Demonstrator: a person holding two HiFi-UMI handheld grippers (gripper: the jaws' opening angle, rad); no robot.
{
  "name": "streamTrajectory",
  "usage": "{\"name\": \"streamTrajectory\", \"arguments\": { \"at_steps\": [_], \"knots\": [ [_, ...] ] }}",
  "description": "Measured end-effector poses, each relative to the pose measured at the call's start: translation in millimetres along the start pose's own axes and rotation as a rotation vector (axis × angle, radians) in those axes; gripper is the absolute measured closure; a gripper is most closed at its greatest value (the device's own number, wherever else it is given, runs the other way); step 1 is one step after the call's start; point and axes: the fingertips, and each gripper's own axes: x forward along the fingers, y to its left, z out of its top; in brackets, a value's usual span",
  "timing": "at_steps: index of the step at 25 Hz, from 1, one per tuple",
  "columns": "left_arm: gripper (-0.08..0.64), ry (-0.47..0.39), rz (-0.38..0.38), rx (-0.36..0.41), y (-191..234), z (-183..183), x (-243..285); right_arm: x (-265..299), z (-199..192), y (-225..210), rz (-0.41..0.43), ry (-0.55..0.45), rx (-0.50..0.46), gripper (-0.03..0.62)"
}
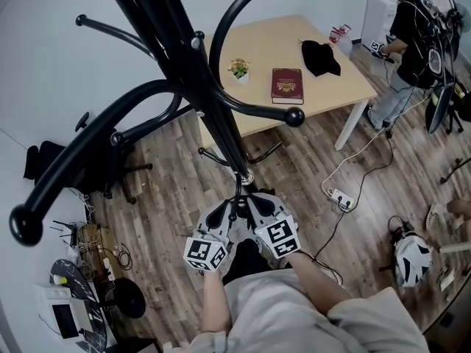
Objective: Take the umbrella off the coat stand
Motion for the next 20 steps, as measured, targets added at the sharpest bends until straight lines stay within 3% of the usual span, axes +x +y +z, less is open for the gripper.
{"name": "streamTrajectory", "arguments": {
  "at_steps": [6, 20],
  "knots": [
    [0.535, -0.035, 0.051, 0.011, 3.3, 8.6, -3.1, -7.5, 11.7, 0.0, -0.014, -0.056, 0.005, 0.583],
    [0.535, -0.065, 0.087, 0.027, 0.1, 25.4, -16.1, -24.0, 34.0, 9.3, -0.009, -0.103, -0.012, 0.583]
  ]
}}
